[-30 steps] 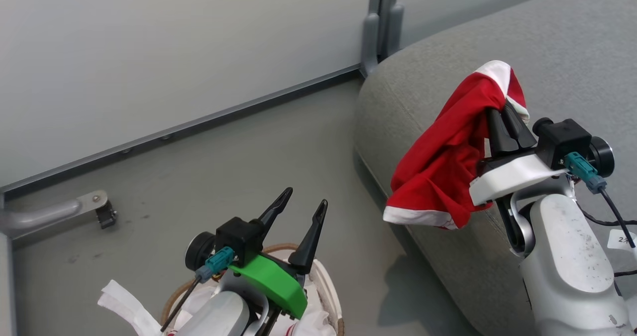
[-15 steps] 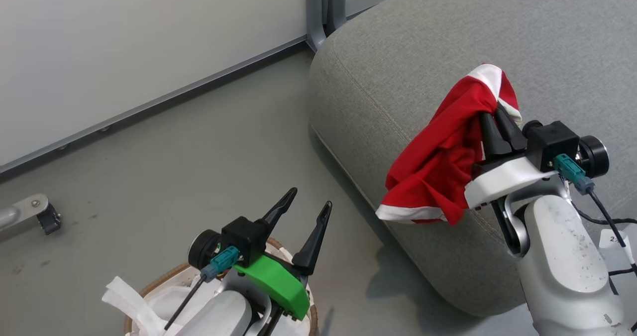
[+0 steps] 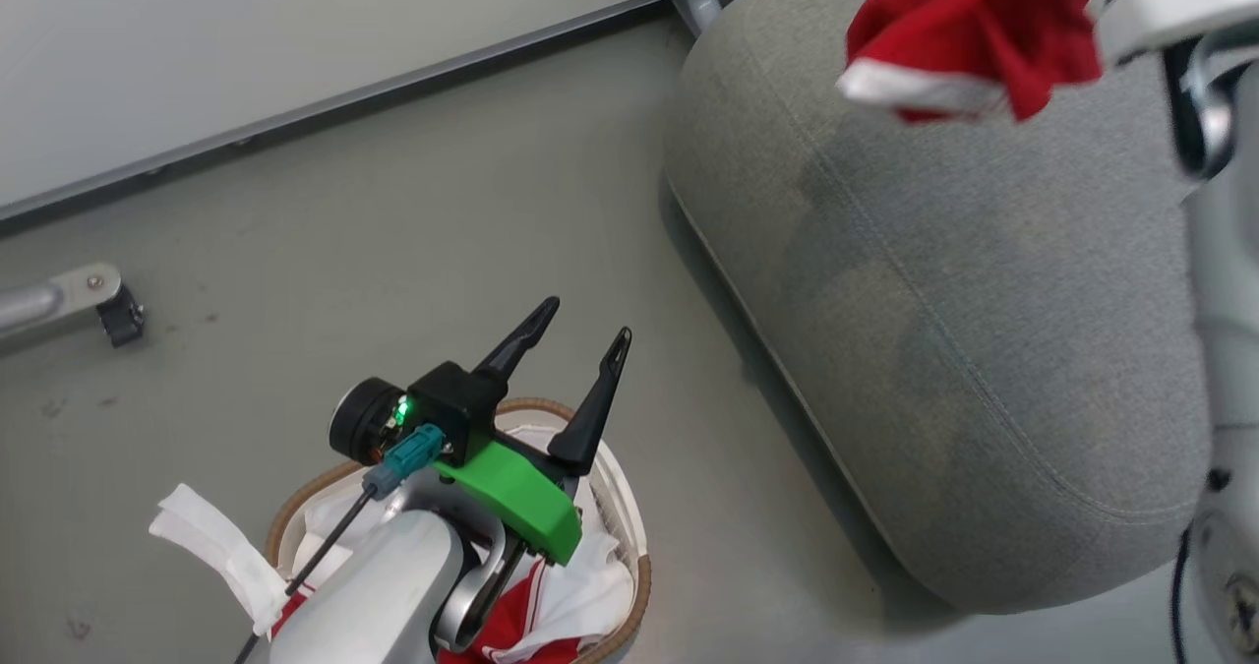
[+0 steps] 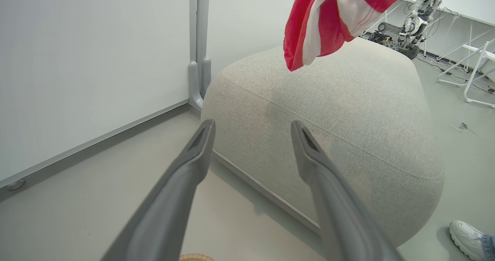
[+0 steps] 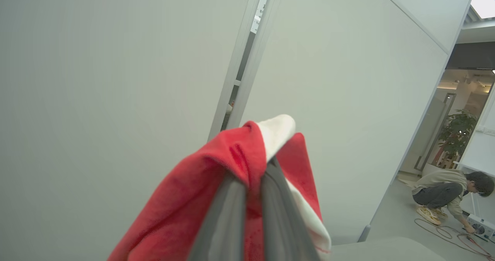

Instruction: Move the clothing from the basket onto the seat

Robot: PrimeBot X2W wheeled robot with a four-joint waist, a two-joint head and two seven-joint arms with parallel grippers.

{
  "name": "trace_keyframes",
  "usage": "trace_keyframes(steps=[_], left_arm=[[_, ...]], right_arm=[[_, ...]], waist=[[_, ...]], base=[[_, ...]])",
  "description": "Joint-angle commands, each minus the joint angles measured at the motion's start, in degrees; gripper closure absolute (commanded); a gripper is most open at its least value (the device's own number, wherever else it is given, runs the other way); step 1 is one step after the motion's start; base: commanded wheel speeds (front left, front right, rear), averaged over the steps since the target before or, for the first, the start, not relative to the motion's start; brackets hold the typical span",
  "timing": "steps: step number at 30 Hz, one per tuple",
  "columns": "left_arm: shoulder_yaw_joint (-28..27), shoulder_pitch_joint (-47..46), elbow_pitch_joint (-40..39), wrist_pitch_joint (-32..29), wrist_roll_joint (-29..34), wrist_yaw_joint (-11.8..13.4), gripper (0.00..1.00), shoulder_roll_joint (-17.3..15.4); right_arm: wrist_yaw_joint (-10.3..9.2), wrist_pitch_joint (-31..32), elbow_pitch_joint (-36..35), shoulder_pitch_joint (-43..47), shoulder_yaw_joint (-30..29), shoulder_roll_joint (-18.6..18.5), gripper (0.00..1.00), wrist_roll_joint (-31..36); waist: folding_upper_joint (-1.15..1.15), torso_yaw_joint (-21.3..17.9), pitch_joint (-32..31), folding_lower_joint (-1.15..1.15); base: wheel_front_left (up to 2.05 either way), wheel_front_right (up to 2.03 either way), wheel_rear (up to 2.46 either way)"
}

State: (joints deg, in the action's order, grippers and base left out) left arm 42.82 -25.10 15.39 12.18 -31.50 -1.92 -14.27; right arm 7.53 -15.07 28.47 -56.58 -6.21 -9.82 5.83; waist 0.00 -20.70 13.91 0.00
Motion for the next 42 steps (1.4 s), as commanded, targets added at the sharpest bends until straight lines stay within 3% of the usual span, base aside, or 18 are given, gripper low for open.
trace_keyframes(steps=[1, 8, 13, 16, 24, 37, 39, 40, 41, 42], left_arm=[[-0.3, -1.5, -0.6, -0.3, 0.5, 0.4, 0.00, -0.6], [-0.3, -5.7, -4.6, -2.3, 1.4, 0.3, 0.00, -1.2], [-1.0, -8.1, -7.0, -2.0, 1.9, 1.0, 0.00, -0.6], [-0.6, -9.1, -7.3, -2.0, 2.6, 1.0, 0.00, -0.5], [0.3, -11.0, -8.0, -2.7, 4.1, 1.2, 0.00, -1.0], [0.3, -10.3, -8.0, -2.8, 3.9, 2.2, 0.00, -2.4], [0.3, -10.3, -7.7, -2.7, 3.7, 2.2, 0.00, -2.2], [0.3, -10.3, -7.4, -2.5, 3.6, 2.2, 0.00, -2.1], [0.3, -10.3, -7.2, -2.4, 3.5, 2.2, 0.00, -2.0], [0.3, -10.1, -6.9, -2.3, 3.4, 2.2, 0.00, -2.0]], right_arm=[[-0.08, 0.5, 0.9, -3.4, -0.5, -1.6, 1.00, 0.7], [-0.08, 6.2, 6.8, -20.3, -2.9, -13.3, 1.00, 5.6], [-0.08, 6.5, 11.4, -26.2, -5.6, -18.8, 1.00, 7.5], [-0.08, 5.7, 14.7, -26.1, -9.6, -20.3, 1.00, 8.5], [-0.08, 2.5, 24.3, -19.6, -20.0, -18.9, 1.00, 10.7], [-0.08, 2.7, 36.3, -14.9, -19.9, -15.2, 1.00, 13.3], [-0.08, 2.2, 37.1, -14.2, -19.8, -14.6, 0.86, 13.3], [-0.08, 1.8, 37.5, -13.6, -19.7, -14.3, 0.59, 13.3], [-0.08, 1.7, 37.9, -13.0, -19.7, -13.9, 0.53, 13.0], [-0.08, 1.3, 38.3, -12.3, -19.7, -13.3, 0.01, 12.6]], waist=[[0.00, 4.7, 5.0, 0.00], [0.00, 10.2, 14.3, 0.00], [0.00, 12.1, 19.7, 0.00], [0.00, 12.9, 21.9, 0.00], [0.00, 13.3, 25.7, 0.00], [0.00, 11.7, 26.7, 0.00], [0.00, 11.5, 26.3, 0.00], [0.00, 11.3, 26.0, 0.00], [0.00, 11.1, 25.7, 0.00], [0.00, 11.0, 25.3, 0.00]], base=[[0.00, 0.00, 0.00], [0.00, 0.00, 0.00], [0.00, 0.00, 0.00], [0.00, 0.00, 0.00], [0.00, 0.00, 0.00], [0.00, 0.00, 0.00], [0.00, 0.00, 0.00], [0.00, 0.00, 0.00], [0.00, 0.00, 0.00], [0.00, 0.00, 0.00]])
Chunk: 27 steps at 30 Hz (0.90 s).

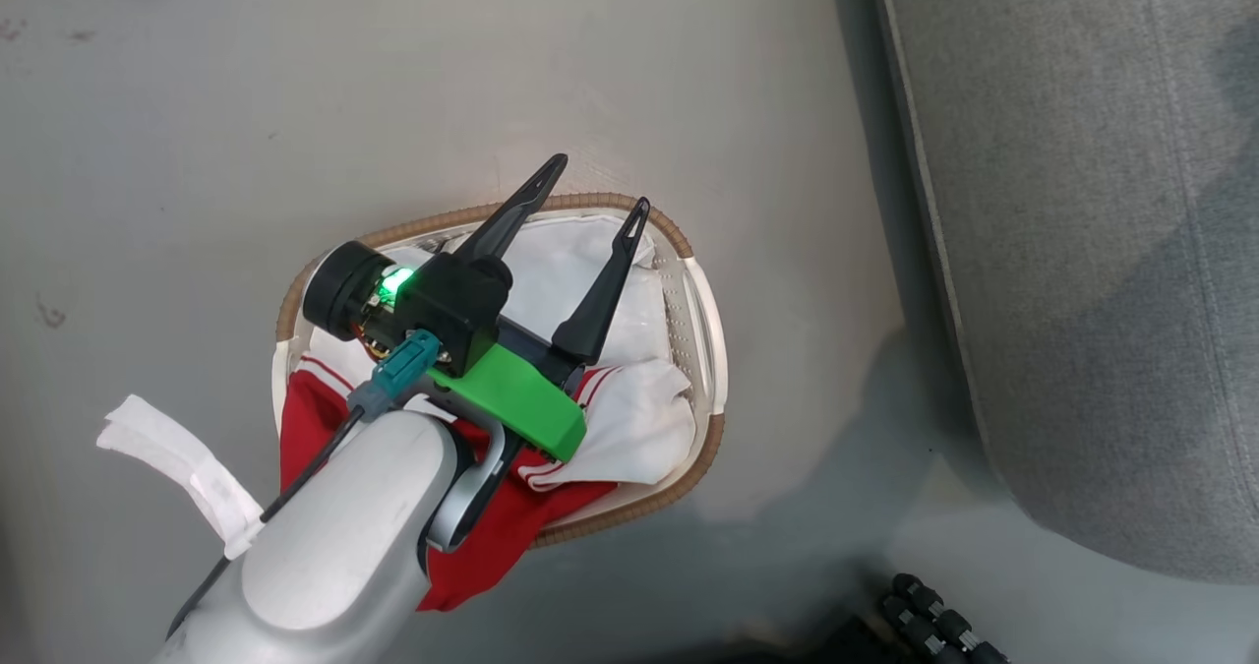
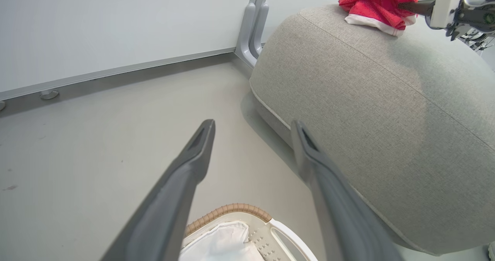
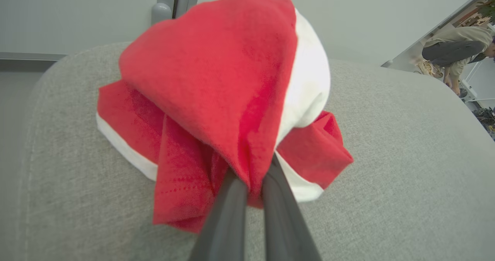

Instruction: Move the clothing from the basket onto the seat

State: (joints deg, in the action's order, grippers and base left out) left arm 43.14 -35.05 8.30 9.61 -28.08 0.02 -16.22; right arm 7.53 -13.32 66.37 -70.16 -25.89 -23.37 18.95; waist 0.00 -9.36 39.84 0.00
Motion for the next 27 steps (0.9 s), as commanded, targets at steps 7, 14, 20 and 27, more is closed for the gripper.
trace_keyframes(steps=[7, 14, 20, 27], left_arm=[[-0.7, 1.5, 2.7, 2.3, -1.7, 0.1, 0.00, 0.5], [-1.9, 3.6, 6.3, 4.5, -3.1, -0.6, 0.00, 1.9], [-3.8, 5.7, 9.3, 5.4, -4.1, -0.8, 0.00, 3.0], [-10.0, 10.4, 10.0, 5.6, -4.1, 0.4, 0.00, 4.7]], right_arm=[[-0.08, -1.8, 1.0, 6.6, 3.7, 2.5, 0.00, -2.2], [-0.08, -1.9, -4.0, 11.9, 10.4, 3.5, 0.00, -6.8], [-0.08, -1.9, -8.1, 14.2, 15.6, 2.5, 0.00, -11.9], [-0.08, -1.9, -12.8, 17.0, 20.0, 3.9, 0.00, -17.5]], waist=[[0.00, -1.4, -4.7, 0.00], [0.00, -1.0, -11.7, 0.00], [0.00, 1.2, -19.3, 0.00], [0.00, 6.4, -27.5, 0.00]], base=[[0.00, 0.00, 0.00], [0.00, 0.00, 0.00], [0.00, 0.00, 0.00], [0.00, 0.00, 0.00]])
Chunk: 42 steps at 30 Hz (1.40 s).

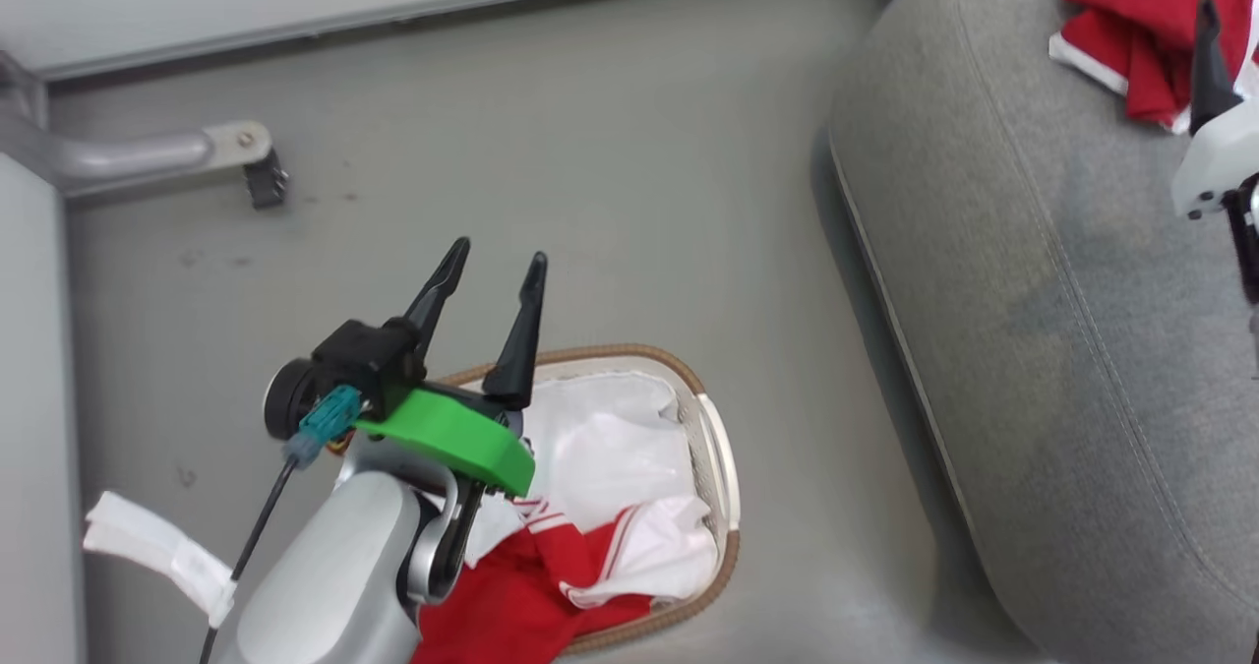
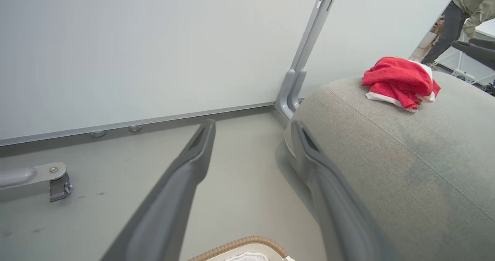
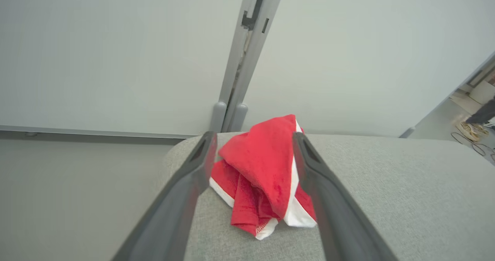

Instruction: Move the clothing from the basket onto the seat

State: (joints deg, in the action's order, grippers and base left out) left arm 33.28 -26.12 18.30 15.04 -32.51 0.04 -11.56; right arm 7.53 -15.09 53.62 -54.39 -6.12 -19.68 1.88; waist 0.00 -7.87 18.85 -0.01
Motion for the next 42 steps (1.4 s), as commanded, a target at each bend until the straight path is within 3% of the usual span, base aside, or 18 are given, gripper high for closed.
trace_keyframes(steps=[1, 10, 20, 29, 42], left_arm=[[-1.0, 2.3, 0.0, 0.2, 0.4, 0.5, 0.00, 0.2], [-10.5, 13.2, -0.5, 0.1, 1.1, 1.6, 0.00, -0.8], [-17.9, 24.5, -3.5, 0.1, 2.7, 2.8, 0.00, 0.0], [-19.1, 29.9, -4.2, 0.1, 4.2, 1.5, 0.00, 1.6], [-19.6, 30.1, -2.3, 0.1, 5.8, 0.0, 0.00, 2.3]], right_arm=[[-0.08, -0.1, -0.7, 1.7, 0.5, 0.7, 0.00, -1.2], [-0.08, -0.1, -10.3, 12.2, 3.1, 6.9, 0.00, -4.3], [-0.08, -0.1, -22.5, 30.0, 2.5, 16.2, 0.00, -4.1], [-0.08, -0.1, -30.3, 43.1, 3.9, 16.6, 0.00, -11.2], [-0.08, -0.1, -33.4, 50.7, 4.7, 16.7, 0.00, -11.1]], waist=[[0.00, 5.5, -7.4, 0.01], [0.00, 10.3, -15.4, 0.01], [0.00, 11.1, -19.6, 0.01], [0.00, 11.5, -21.0, 0.01], [0.00, 11.4, -22.1, 0.01]], base=[[0.00, 0.00, 0.00], [0.00, 0.00, 0.00], [0.00, 0.00, 0.00], [0.00, 0.00, 0.00], [0.00, 0.00, 0.00]])
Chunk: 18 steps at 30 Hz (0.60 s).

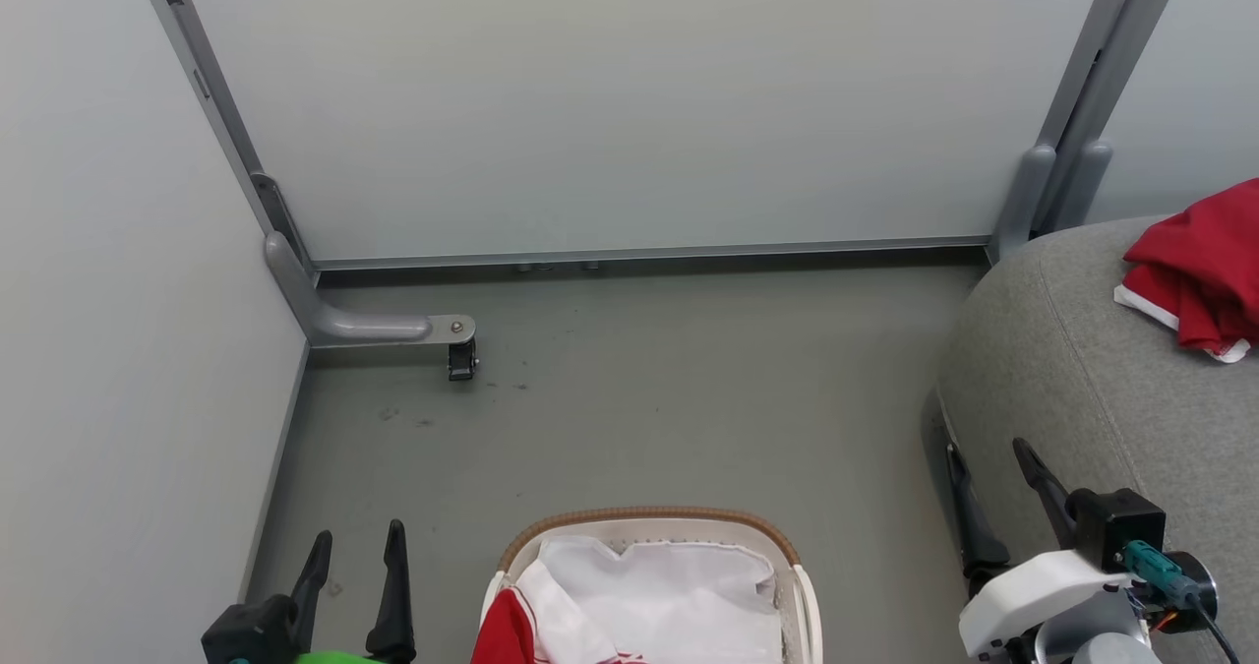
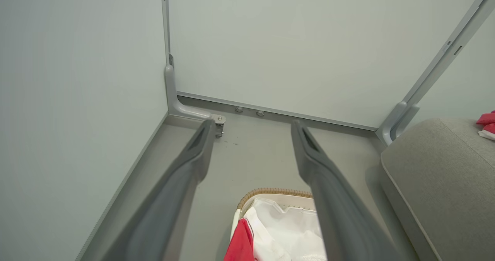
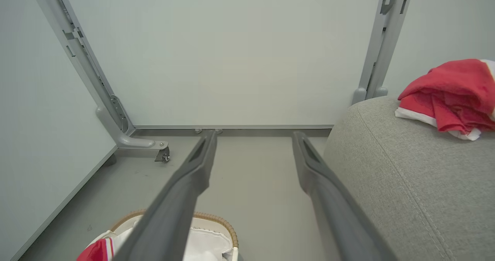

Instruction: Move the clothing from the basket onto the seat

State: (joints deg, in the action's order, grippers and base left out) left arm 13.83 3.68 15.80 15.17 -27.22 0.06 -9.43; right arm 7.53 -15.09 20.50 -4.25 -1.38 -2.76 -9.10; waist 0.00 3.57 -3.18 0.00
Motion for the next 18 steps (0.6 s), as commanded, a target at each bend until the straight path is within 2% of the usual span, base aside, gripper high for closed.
trace_keyframes(steps=[1, 18], left_arm=[[-0.2, 0.3, 0.3, 0.0, 0.6, -0.1, 0.00, 0.2], [-0.3, 0.3, 0.9, 0.0, 1.3, -0.9, 0.00, 0.5]], right_arm=[[-0.08, -0.1, -0.2, 0.6, 0.1, -0.2, 0.00, -0.2], [-0.08, -0.1, -0.1, 1.3, 0.3, -0.2, 0.00, -0.5]], waist=[[0.00, -0.1, -0.1, 0.00], [0.00, -0.3, -0.3, 0.00]], base=[[0.00, 0.00, 0.00], [0.00, 0.00, 0.00]])
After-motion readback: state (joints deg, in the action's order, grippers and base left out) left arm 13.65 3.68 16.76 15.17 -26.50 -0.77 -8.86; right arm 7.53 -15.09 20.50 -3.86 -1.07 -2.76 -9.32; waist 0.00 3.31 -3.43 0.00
